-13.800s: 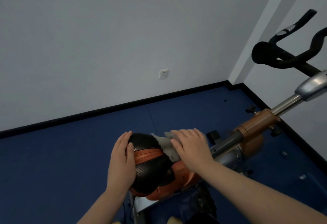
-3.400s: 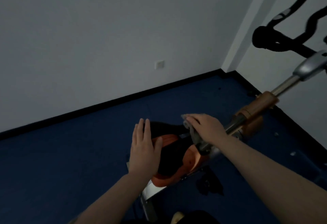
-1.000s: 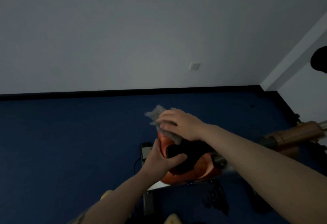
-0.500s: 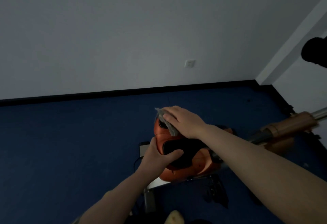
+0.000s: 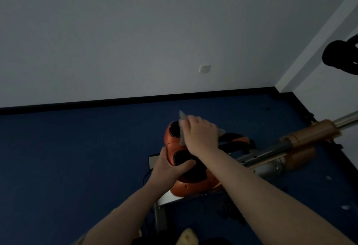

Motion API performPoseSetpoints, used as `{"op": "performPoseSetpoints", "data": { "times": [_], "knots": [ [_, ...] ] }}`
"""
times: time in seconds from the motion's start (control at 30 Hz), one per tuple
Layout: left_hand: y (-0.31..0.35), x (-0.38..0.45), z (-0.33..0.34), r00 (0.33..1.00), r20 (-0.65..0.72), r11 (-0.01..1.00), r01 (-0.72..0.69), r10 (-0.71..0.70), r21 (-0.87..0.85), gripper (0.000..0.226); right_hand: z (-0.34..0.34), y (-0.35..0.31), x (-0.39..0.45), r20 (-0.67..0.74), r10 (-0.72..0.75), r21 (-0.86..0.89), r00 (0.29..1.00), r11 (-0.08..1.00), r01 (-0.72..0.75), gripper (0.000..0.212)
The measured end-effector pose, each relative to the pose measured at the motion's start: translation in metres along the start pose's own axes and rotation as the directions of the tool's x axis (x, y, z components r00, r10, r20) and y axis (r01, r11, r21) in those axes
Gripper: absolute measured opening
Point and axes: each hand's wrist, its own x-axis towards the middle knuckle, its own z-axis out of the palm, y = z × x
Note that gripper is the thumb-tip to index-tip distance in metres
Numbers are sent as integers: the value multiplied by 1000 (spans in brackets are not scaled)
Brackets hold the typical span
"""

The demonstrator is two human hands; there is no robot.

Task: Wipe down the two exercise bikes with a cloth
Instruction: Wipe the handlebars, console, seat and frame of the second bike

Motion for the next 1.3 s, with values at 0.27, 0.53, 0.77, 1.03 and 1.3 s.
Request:
{"op": "performPoseSetpoints", "data": {
  "times": [0.27, 0.53, 0.77, 1.03, 1.3],
  "knots": [
    [0, 3, -4, 999, 47, 1000, 13, -13, -5, 63, -20, 63, 24, 384, -51, 66, 922, 997, 27, 61],
    [7, 5, -13, 983, 183, 999, 20, -27, 41, 72, -7, 9, 11, 202, -555, 127, 807, 832, 540, 46],
    [8, 2, -11, 975, 218, 999, 35, -42, 37, 66, -6, -15, 23, 267, -532, 71, 804, 843, 534, 48],
    [2, -5, -10, 982, 162, 995, 101, -98, -10, 52, -13, -42, 45, 505, -414, -63, 757, 858, 511, 21],
    [2, -10, -14, 979, 191, 998, 68, -63, -16, 50, -20, 0, 38, 374, -281, 304, 884, 938, 169, 45]
  ]
}}
